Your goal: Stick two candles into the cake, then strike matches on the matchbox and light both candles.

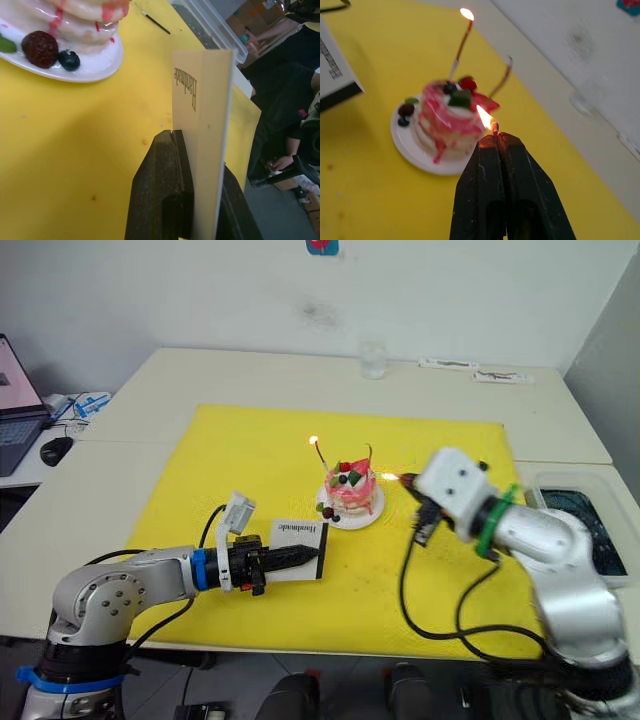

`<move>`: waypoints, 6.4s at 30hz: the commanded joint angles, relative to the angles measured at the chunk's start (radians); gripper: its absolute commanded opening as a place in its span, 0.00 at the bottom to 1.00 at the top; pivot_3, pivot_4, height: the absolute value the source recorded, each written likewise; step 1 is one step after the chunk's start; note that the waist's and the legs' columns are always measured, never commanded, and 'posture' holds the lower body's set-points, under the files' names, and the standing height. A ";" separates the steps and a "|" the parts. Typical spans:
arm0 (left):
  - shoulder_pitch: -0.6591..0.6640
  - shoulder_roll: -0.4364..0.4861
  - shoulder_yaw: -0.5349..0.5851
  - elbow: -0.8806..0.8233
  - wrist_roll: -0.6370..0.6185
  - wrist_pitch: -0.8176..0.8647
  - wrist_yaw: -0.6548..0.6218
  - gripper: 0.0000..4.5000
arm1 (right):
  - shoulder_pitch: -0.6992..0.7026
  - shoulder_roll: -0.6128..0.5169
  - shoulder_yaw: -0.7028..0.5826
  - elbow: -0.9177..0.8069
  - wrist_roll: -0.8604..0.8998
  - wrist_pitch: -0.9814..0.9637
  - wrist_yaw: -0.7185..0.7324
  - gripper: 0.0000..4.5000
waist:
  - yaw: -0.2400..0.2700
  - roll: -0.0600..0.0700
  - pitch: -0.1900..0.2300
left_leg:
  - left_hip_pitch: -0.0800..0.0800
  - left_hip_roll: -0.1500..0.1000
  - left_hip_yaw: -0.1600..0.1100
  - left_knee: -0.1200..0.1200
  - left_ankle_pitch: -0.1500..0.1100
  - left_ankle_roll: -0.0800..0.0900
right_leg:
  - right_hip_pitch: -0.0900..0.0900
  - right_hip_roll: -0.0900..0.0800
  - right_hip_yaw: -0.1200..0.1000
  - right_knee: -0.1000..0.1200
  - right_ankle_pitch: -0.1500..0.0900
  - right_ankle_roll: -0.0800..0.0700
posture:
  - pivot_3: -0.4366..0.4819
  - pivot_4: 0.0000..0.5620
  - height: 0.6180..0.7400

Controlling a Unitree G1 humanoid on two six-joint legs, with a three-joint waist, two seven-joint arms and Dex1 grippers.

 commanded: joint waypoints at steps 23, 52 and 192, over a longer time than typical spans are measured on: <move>0.001 -0.022 -0.054 -0.037 0.019 -0.056 -0.034 0.00 | 0.338 -0.179 -0.388 0.564 -0.182 -0.348 -0.216 0.54 | -0.009 0.000 0.000 | 0.001 0.000 0.004 0.001 0.000 0.000 | 0.001 0.000 0.003 0.000 0.000 0.001 | 0.48 0.27 1.00; -0.003 -0.032 -0.033 -0.042 0.003 -0.054 -0.004 0.00 | 0.024 0.060 -0.037 0.607 0.127 -0.344 -0.118 0.99 | -0.009 0.000 0.000 | 0.001 -0.001 0.003 0.002 0.000 0.000 | 0.002 0.000 0.003 0.000 0.004 0.006 | 0.48 0.27 1.00; -0.180 -0.128 0.050 0.061 -0.120 0.041 0.123 0.00 | -0.099 0.014 0.598 0.165 -0.093 -0.272 0.000 0.01 | -0.001 0.000 0.000 | 0.000 0.000 0.000 0.001 0.000 0.000 | 0.001 0.000 0.001 -0.001 0.003 0.006 | 0.48 0.27 1.00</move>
